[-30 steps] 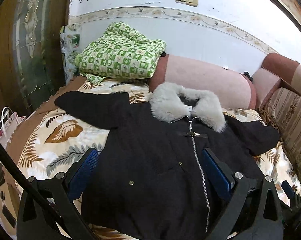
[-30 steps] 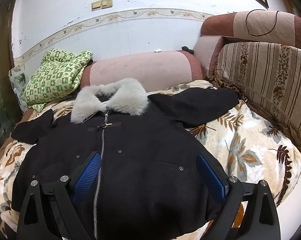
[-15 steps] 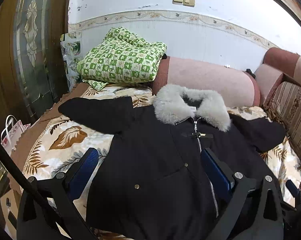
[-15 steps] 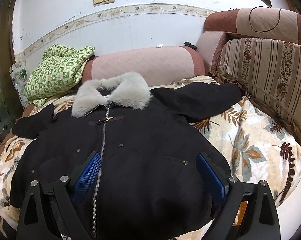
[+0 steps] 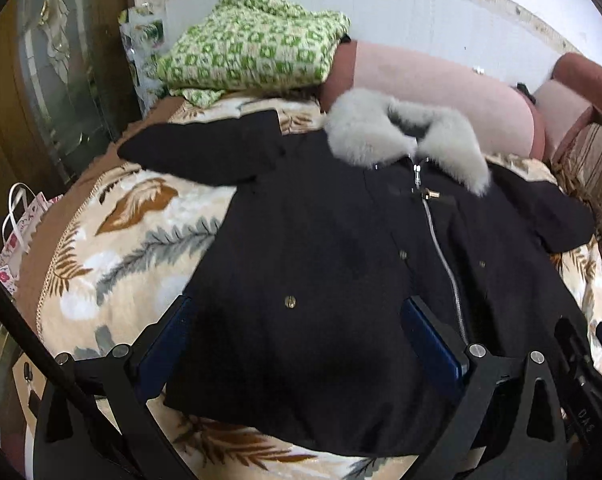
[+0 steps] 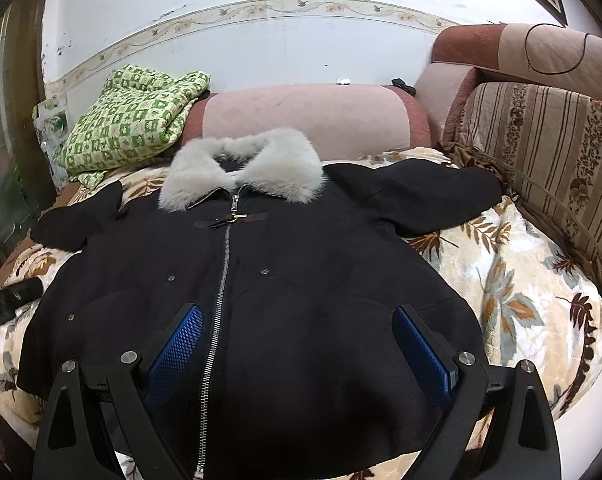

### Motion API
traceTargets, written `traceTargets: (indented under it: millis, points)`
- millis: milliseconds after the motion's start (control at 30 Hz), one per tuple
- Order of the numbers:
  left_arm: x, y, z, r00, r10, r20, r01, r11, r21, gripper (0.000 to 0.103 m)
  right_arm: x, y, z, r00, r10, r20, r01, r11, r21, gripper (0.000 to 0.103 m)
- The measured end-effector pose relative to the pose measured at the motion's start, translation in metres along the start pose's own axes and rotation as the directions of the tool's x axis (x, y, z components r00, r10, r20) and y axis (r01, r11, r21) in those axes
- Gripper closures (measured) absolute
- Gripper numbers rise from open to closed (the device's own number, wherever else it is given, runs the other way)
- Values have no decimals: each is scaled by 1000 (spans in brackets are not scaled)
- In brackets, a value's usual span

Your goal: Fold large clothes

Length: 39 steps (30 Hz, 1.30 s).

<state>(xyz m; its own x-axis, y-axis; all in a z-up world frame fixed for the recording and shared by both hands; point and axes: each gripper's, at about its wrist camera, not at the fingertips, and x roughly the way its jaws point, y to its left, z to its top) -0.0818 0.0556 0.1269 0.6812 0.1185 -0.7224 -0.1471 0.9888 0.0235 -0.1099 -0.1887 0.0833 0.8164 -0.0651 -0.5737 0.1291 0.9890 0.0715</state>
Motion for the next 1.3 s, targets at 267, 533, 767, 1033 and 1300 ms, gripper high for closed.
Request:
traceTargets:
  millis: [267, 533, 767, 1033, 1300]
  points:
    - [8, -8, 3, 1000, 21, -10, -21, 999, 29, 2, 7, 2, -5, 999, 1, -32, -1, 1000, 1, 5]
    - [14, -10, 4, 999, 22, -32, -20, 999, 42, 2, 11, 2, -7, 999, 3, -47, -3, 1000, -3, 5]
    - [17, -11, 3, 999, 21, -43, -19, 999, 41, 2, 14, -1, -8, 998, 5, -55, -5, 1000, 6, 5]
    - [21, -8, 4, 999, 24, -47, -22, 999, 41, 2, 17, 0, -10, 998, 6, -64, -6, 1000, 6, 5]
    - [27, 6, 5, 997, 71, -17, -70, 997, 33, 2, 19, 4, -11, 997, 1, -75, -1, 1000, -9, 5]
